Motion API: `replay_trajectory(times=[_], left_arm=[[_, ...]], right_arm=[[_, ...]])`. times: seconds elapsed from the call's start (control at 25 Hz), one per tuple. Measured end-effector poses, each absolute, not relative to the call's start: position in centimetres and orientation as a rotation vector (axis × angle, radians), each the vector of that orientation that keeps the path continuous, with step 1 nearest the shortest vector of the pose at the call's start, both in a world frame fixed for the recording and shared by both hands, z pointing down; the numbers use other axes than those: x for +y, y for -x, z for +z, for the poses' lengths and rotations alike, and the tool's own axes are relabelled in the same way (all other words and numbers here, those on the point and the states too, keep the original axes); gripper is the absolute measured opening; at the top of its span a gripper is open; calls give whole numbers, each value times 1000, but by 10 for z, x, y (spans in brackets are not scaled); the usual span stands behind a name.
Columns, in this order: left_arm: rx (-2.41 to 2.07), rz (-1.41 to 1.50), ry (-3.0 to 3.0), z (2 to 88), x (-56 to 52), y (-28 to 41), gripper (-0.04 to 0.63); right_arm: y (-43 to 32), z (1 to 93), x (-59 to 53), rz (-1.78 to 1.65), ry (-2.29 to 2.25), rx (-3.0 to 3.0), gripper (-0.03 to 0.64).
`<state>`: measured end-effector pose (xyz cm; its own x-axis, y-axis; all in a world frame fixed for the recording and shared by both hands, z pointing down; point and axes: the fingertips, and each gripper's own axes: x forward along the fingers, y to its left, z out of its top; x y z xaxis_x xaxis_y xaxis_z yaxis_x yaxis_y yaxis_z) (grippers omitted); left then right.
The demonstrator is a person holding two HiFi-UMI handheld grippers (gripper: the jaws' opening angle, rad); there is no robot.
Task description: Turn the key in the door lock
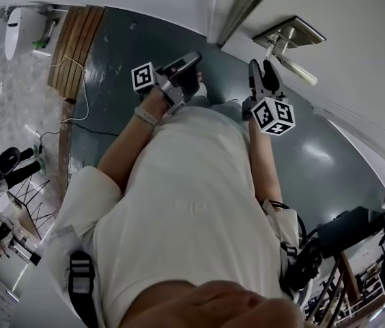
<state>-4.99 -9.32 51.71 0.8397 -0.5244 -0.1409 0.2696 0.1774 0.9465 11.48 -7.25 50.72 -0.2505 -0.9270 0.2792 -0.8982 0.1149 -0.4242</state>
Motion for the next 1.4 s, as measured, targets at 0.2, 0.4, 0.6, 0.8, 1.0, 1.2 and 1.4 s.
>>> replay_trajectory(times=[0.2, 0.4, 0.6, 0.8, 1.0, 1.2, 1.4], left_arm=[[-232, -565, -1272, 518, -92, 49, 46], [-236, -577, -1264, 519, -94, 51, 46], [-247, -596, -1250, 517, -95, 55, 46], [-254, -597, -1245, 524, -89, 60, 46], [-257, -599, -1239, 525, -90, 60, 46], [-258, -606, -1232, 525, -91, 61, 46], [-270, -613, -1220, 528, -89, 64, 46]], right_arm=[[-111, 497, -69, 334, 2570, 2767, 169], [-124, 497, -89, 638, 2820, 2709, 167], [-129, 488, -97, 730, 2895, 2633, 71], [-130, 492, -95, 582, 2890, 2554, 71], [-134, 492, -97, 27, 2681, 2413, 71], [-142, 495, -97, -628, 2208, 2086, 58], [-145, 496, -94, -1062, 1604, 1592, 44]])
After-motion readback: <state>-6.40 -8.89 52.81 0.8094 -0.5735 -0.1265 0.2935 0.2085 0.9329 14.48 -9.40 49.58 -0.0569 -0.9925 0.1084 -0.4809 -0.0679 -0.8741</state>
